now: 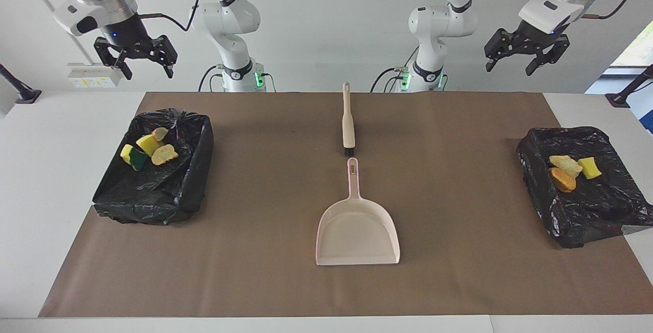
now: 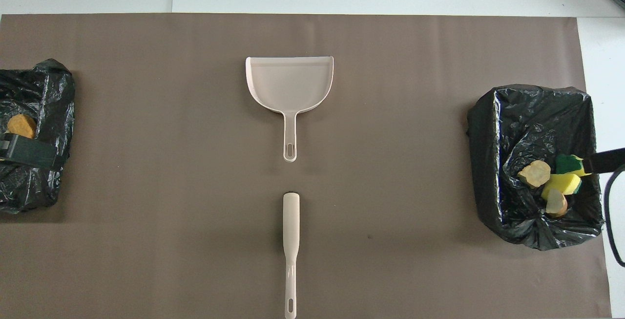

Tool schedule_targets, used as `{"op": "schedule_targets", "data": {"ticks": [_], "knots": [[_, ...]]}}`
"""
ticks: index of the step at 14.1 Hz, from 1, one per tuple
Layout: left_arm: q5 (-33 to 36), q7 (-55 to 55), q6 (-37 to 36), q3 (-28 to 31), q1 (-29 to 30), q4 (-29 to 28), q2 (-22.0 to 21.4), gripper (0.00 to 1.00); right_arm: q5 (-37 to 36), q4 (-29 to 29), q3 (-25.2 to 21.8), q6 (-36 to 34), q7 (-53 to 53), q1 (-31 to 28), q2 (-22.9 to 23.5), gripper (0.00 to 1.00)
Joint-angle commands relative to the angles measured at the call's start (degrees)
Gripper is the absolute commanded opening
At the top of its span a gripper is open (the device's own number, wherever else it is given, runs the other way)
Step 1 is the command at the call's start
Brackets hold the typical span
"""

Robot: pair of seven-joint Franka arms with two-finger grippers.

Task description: Sweep and dump trash in bin

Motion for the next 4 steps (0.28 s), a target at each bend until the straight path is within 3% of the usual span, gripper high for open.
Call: {"op": "schedule_targets", "data": {"ticks": [1, 4], "knots": [[3.0, 1.3, -0.5, -0.2, 0.5, -0.6, -1.0, 1.00, -1.0, -2.0, 0.4, 0.8, -1.7, -0.8, -1.6, 1.00], [3.1, 0.6, 0.7, -0.2, 0.5, -1.0, -1.1, 1.00, -0.9, -2.0, 0.4, 0.8, -1.4, -0.7, -1.5, 1.00]]}}
